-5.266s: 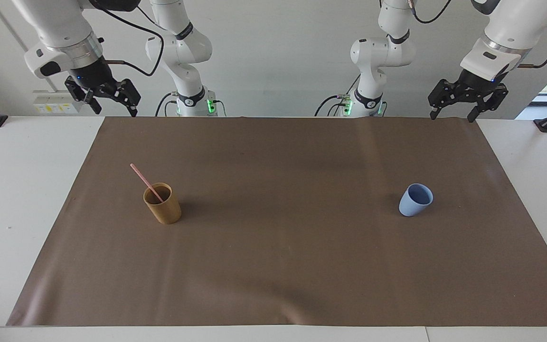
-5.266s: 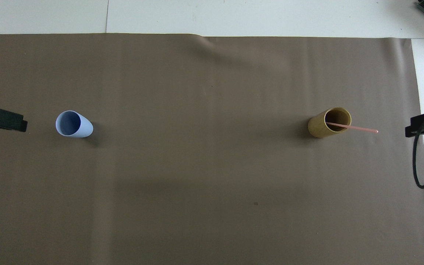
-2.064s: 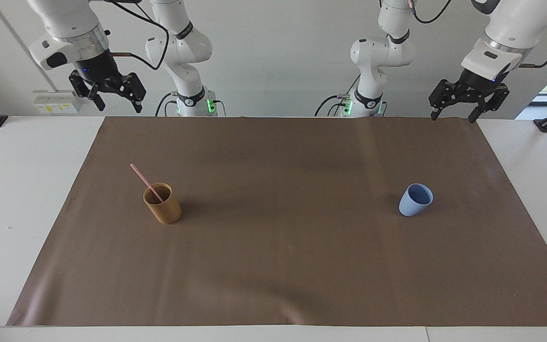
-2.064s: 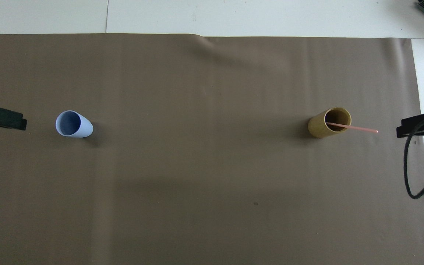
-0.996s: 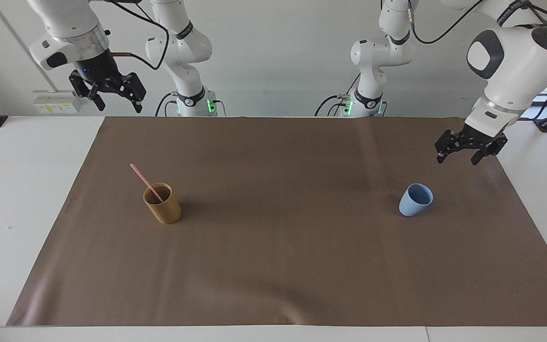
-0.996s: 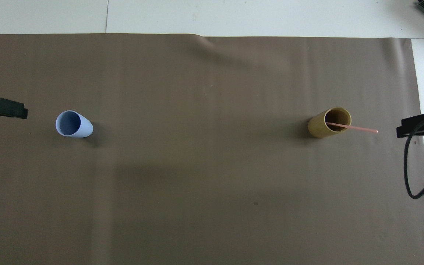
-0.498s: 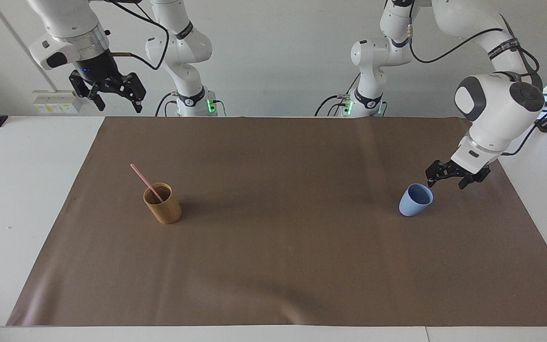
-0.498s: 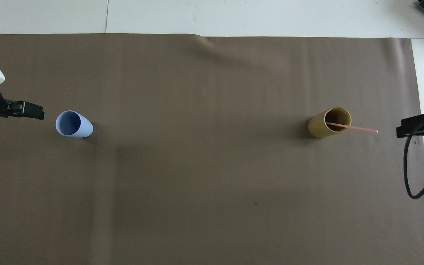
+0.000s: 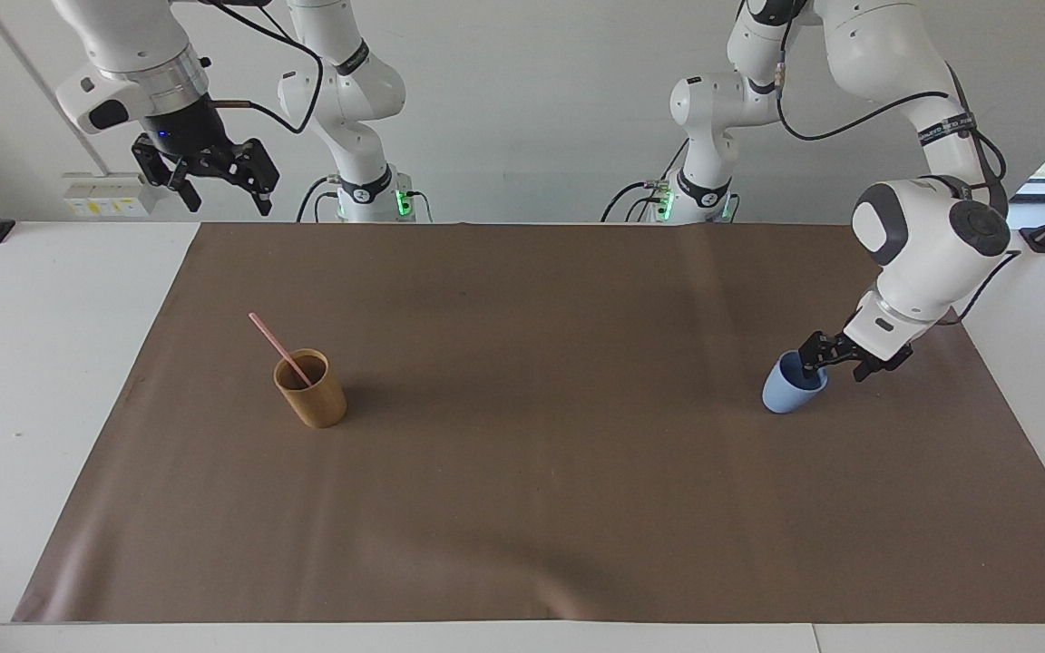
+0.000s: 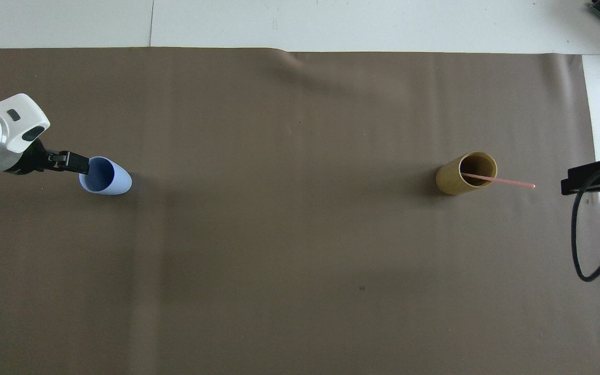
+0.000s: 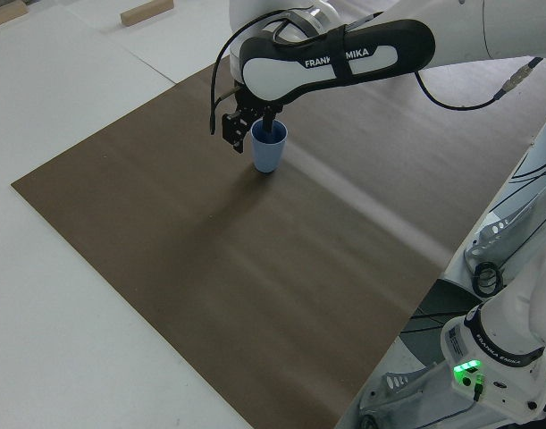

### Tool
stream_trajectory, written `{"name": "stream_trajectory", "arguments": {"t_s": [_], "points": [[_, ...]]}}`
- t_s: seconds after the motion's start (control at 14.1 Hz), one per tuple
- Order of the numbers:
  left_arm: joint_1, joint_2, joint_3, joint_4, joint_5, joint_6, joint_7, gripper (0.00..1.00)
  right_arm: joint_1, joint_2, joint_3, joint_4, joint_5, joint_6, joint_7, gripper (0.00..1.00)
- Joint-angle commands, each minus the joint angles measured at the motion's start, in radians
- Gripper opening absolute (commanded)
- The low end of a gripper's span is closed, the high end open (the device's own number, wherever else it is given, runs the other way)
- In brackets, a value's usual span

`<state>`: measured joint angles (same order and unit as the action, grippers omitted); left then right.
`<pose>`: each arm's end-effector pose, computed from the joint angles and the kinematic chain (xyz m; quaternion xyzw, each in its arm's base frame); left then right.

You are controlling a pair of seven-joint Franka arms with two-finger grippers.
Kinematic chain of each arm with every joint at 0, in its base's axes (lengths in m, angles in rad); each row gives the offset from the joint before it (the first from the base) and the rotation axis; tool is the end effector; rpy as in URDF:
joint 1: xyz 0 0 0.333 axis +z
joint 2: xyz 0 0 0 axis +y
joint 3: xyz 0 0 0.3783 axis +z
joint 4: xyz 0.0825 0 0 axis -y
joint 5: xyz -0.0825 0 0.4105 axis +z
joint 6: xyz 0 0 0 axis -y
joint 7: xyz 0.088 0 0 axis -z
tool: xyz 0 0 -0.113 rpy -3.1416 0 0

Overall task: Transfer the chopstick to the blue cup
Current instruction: 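Reach the left gripper to the blue cup and grasp it, then carry the blue cup with the left gripper toward the table center, upright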

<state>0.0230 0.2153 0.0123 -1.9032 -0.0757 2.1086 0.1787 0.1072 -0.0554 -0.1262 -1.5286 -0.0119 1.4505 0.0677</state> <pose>0.6415 0.0183 0.4279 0.9981 -0.0522 -0.0016 0.0314 0.5473 -0.0145 0.7222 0.9990 -0.0438 -0.0115 0.0027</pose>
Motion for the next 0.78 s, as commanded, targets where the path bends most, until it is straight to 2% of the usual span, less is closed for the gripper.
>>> {"name": "stream_trajectory", "arguments": {"t_s": [0.0, 0.07, 0.36, 0.57, 0.64, 0.71], "points": [[0.014, 0.012, -0.008, -0.03, -0.068, 0.048, 0.024, 0.81, -0.011, -0.014, 0.003, -0.015, 0.007, 0.007, -0.019, 1.0], [0.012, 0.015, -0.008, -0.031, -0.07, 0.056, 0.025, 0.81, -0.011, -0.014, 0.003, -0.015, 0.007, 0.007, -0.019, 1.0], [0.032, 0.015, -0.008, -0.033, -0.07, 0.056, 0.085, 0.64, -0.011, -0.014, 0.003, -0.015, 0.007, 0.007, -0.019, 1.0], [0.034, 0.01, -0.008, -0.043, -0.073, 0.05, 0.09, 0.11, -0.011, -0.014, 0.003, -0.015, 0.007, 0.007, -0.019, 1.0], [0.034, 0.007, -0.008, -0.054, -0.073, 0.047, 0.09, 0.0, -0.011, -0.014, 0.003, -0.015, 0.007, 0.007, -0.019, 1.0], [0.032, 0.004, -0.008, -0.056, -0.073, 0.038, 0.088, 0.0, -0.011, -0.014, 0.003, -0.015, 0.007, 0.007, -0.019, 1.0]]}}
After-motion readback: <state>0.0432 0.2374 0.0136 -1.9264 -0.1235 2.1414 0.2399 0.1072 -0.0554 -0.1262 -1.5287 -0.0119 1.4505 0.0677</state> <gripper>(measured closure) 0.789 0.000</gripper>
